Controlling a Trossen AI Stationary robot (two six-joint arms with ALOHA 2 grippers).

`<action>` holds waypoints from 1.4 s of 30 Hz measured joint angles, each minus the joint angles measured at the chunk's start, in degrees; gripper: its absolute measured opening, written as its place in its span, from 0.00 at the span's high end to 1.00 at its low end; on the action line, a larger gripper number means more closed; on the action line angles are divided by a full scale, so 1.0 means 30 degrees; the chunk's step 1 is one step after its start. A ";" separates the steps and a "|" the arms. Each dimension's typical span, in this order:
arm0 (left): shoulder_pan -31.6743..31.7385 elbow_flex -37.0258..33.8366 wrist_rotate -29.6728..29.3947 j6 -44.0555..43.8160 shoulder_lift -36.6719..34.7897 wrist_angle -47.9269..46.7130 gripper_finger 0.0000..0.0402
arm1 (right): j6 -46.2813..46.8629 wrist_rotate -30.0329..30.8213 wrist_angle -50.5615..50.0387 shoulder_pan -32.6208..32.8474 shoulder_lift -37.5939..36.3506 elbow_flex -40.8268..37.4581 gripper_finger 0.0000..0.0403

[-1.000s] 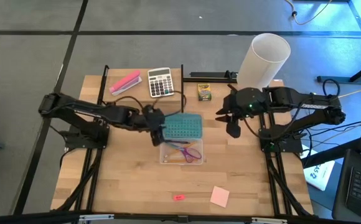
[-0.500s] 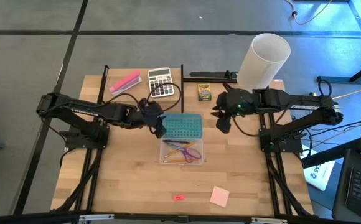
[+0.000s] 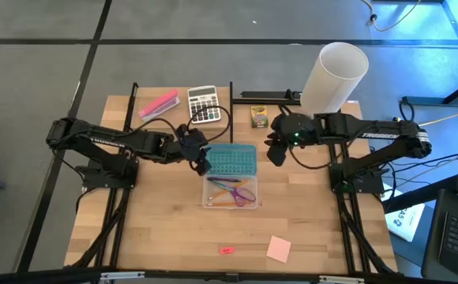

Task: Pack school essentials
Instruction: Put the yellow crayon box into the blue supply box

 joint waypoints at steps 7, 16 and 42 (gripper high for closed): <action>0.0000 0.0000 0.0000 0.0000 0.0000 0.0006 0.78 | 0.3086 0.1932 0.0291 -0.0951 0.2148 0.0000 0.71; 0.0003 0.0000 0.0000 0.0000 0.0007 0.0000 0.78 | 0.6964 0.1953 0.0326 -0.3025 0.4519 0.0000 0.71; -0.0001 0.0000 0.0007 0.0000 0.0007 0.0000 0.78 | 0.2289 -0.2086 0.1930 -0.6630 0.5646 0.0000 0.17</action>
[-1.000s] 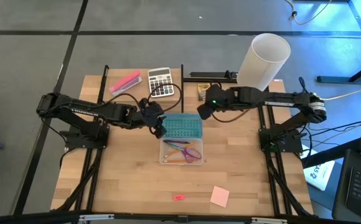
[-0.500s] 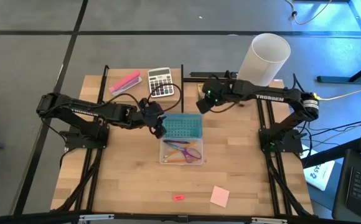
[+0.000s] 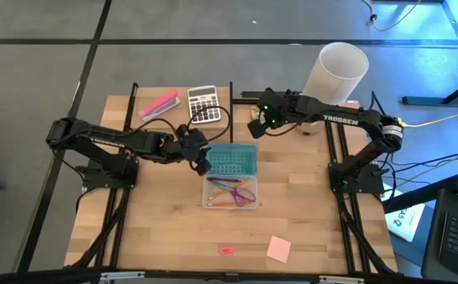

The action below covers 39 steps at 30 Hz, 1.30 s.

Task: Pack school essentials
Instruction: Put the yellow crayon box into the blue supply box

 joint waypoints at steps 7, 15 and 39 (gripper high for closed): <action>0.0000 0.0000 0.0000 0.0000 0.0007 0.0000 0.78 | 0.0614 0.0350 0.0570 -0.0563 0.1455 0.0000 0.02; 0.0000 0.0000 0.0000 0.0007 0.0007 0.0000 0.78 | 0.1724 0.0369 0.0987 -0.1350 0.2728 0.0000 0.02; 0.0000 0.0000 -0.0007 0.0005 0.0007 0.0000 0.79 | 0.3916 0.3665 0.1603 -0.0721 0.4293 0.0011 0.03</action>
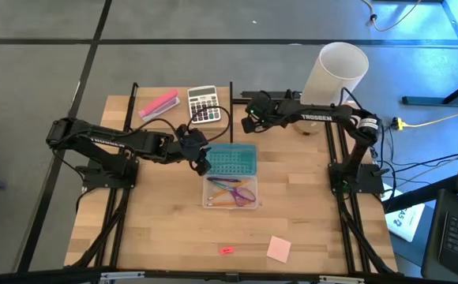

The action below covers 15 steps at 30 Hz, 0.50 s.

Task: Pack school essentials
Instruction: Put the yellow crayon box into the blue supply box

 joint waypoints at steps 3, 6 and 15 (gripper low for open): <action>0.0000 0.0000 0.0000 -0.0005 0.0000 0.0000 0.79 | 0.0339 0.0233 -0.0126 -0.0044 0.0186 0.0003 0.03; 0.0000 0.0000 0.0001 -0.0005 0.0000 -0.0001 0.79 | 0.0222 0.0524 -0.0139 -0.0036 0.0535 0.0003 0.03; 0.0000 0.0000 0.0007 0.0002 0.0000 0.0000 0.79 | 0.0241 0.0905 -0.0028 -0.0109 0.1251 -0.0004 0.03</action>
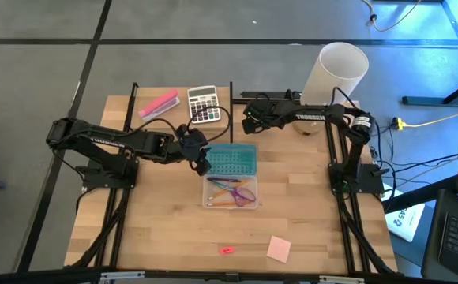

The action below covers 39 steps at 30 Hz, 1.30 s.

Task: Pack school essentials
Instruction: Put the yellow crayon box into the blue supply box

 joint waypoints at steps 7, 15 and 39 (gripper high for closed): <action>0.0000 0.0000 -0.0001 -0.0004 0.0000 0.0000 0.79 | -0.0036 0.0442 0.0335 -0.0036 0.0012 0.0000 0.03; 0.0000 -0.0003 0.0000 -0.0002 0.0000 0.0000 0.79 | -0.0262 0.0472 0.0619 -0.0066 0.0026 0.0000 0.03; 0.0000 -0.0007 -0.0003 -0.0007 0.0000 0.0000 0.79 | -0.1020 -0.0226 0.1069 -0.0321 0.1279 -0.0015 0.03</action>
